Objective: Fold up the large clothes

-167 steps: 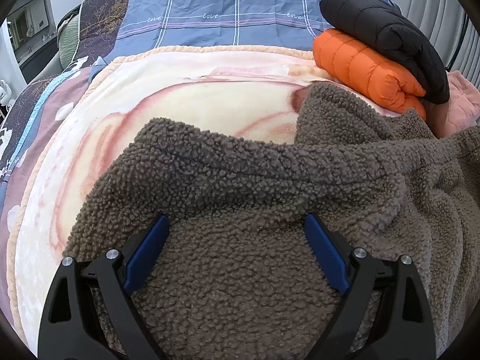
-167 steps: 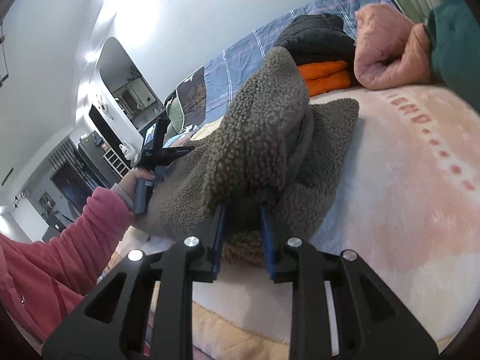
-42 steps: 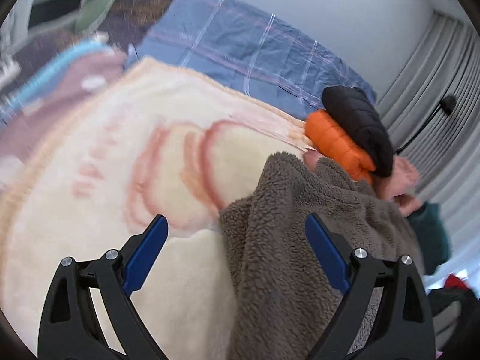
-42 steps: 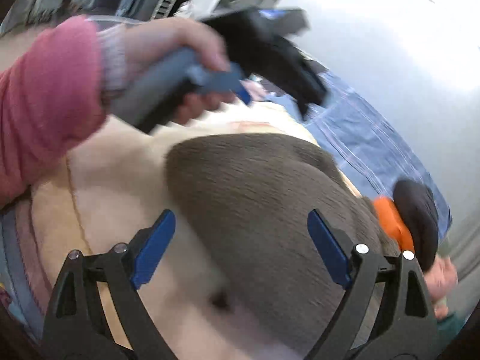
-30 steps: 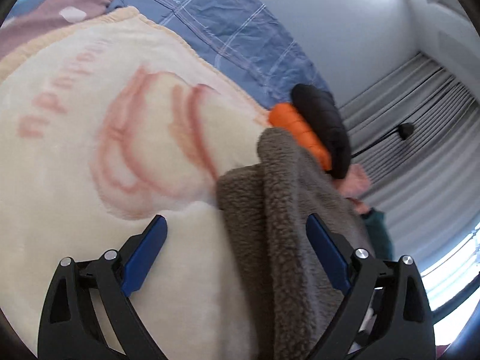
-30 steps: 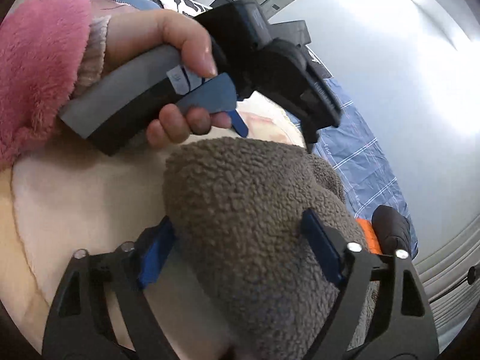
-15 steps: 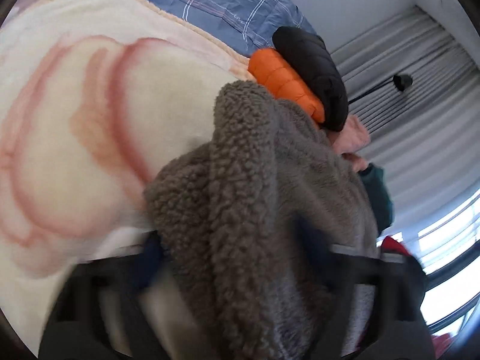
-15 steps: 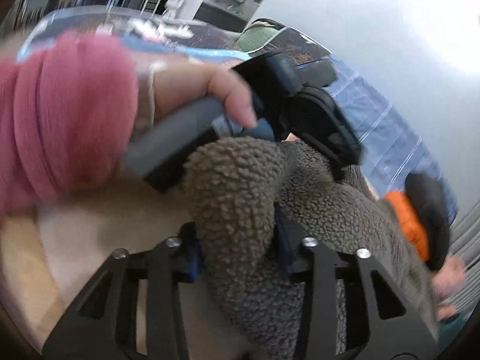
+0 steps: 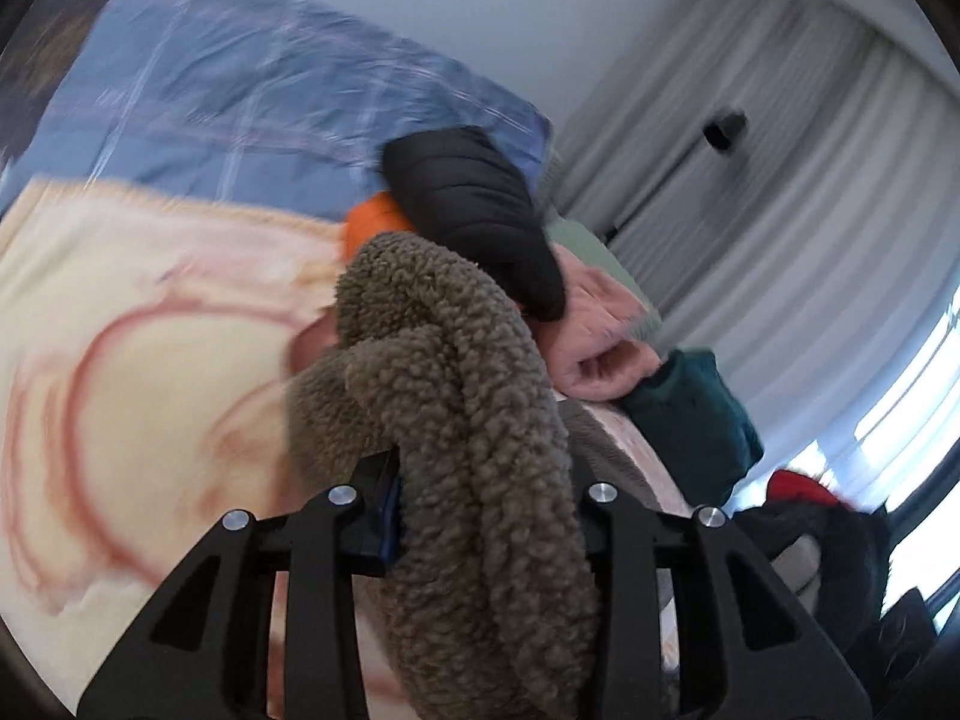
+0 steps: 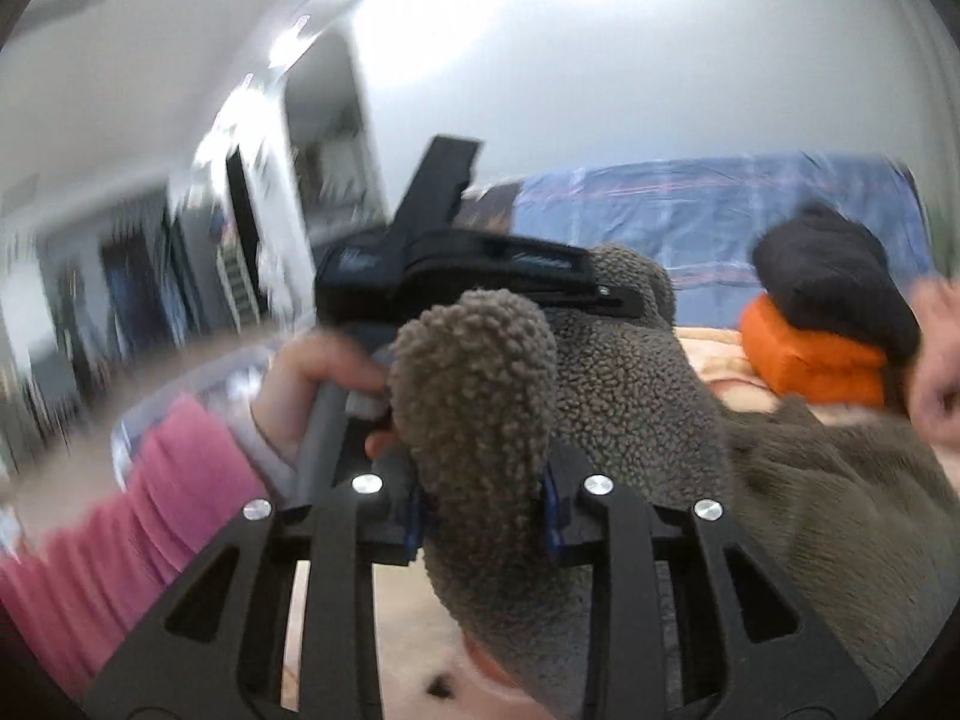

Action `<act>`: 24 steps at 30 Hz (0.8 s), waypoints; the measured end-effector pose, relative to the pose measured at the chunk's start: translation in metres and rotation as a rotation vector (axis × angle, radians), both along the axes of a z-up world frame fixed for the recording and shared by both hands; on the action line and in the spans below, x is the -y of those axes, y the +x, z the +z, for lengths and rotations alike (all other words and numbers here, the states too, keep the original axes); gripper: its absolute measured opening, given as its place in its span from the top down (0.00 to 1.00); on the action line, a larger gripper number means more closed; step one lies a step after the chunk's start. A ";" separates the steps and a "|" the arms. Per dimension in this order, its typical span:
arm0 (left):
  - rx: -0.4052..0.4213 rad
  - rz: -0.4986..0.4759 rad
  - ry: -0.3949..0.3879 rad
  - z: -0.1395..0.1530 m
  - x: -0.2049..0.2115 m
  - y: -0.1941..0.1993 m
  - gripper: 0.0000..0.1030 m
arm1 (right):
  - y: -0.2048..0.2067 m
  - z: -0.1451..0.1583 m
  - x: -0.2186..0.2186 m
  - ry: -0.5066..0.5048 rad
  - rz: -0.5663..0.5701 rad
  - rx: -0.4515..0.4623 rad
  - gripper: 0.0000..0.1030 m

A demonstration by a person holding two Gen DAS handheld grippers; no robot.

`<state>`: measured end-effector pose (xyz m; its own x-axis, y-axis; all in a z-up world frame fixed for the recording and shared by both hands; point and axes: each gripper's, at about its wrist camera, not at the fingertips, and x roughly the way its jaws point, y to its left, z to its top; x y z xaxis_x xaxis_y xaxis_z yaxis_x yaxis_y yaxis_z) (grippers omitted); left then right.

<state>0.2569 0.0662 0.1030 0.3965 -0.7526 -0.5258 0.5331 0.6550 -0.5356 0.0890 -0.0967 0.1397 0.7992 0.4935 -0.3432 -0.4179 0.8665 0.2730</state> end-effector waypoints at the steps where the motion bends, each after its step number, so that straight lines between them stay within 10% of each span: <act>1: 0.018 -0.025 0.032 0.010 0.027 -0.001 0.63 | -0.001 0.004 0.026 0.061 -0.021 -0.013 0.72; 7: 0.142 -0.191 0.255 0.024 0.200 -0.020 0.54 | -0.030 -0.024 0.193 0.401 -0.198 -0.111 0.73; 12: 0.199 -0.304 0.466 -0.028 0.320 -0.044 0.46 | -0.054 -0.076 0.262 0.426 -0.371 -0.223 0.73; 19: 0.094 -0.392 0.396 -0.049 0.366 -0.048 0.44 | -0.073 -0.129 0.298 0.487 -0.410 -0.309 0.70; 24: 0.090 -0.401 0.395 -0.052 0.363 -0.050 0.38 | -0.079 -0.112 0.301 0.454 -0.358 -0.255 0.27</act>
<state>0.2065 -0.2973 0.0512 0.1760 -0.6068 -0.7751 0.8135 0.5331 -0.2326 0.0100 -0.3978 0.0280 0.8623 0.3522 -0.3637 0.0029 0.7150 0.6991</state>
